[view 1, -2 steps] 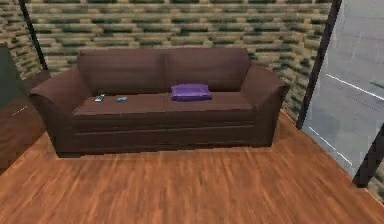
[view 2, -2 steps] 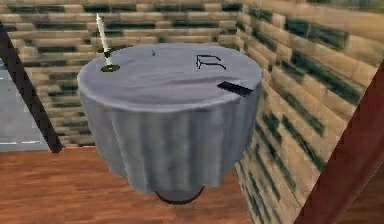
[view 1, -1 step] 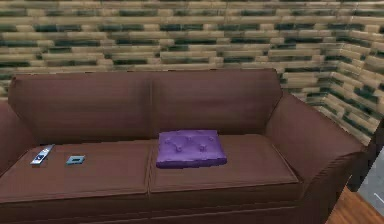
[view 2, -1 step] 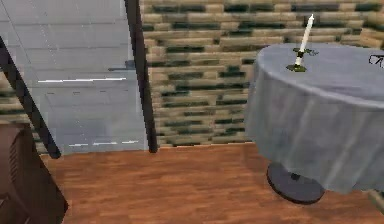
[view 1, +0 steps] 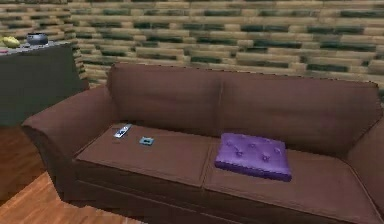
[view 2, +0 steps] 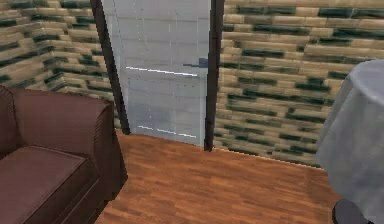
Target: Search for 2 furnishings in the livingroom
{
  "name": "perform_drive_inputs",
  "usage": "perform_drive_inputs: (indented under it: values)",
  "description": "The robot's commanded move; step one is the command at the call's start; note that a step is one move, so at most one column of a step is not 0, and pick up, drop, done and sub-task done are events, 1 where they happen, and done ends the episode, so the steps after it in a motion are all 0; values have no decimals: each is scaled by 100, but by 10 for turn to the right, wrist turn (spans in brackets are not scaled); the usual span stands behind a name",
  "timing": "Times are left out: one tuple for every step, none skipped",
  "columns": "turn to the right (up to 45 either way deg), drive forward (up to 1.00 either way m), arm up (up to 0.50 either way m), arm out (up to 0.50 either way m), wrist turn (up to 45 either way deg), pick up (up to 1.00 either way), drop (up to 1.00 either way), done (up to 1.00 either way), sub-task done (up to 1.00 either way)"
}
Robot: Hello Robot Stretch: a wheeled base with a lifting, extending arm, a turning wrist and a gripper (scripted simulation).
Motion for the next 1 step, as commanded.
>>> perform_drive_inputs:
  values:
    - [0,10,0,0,0,0,0,0,0]
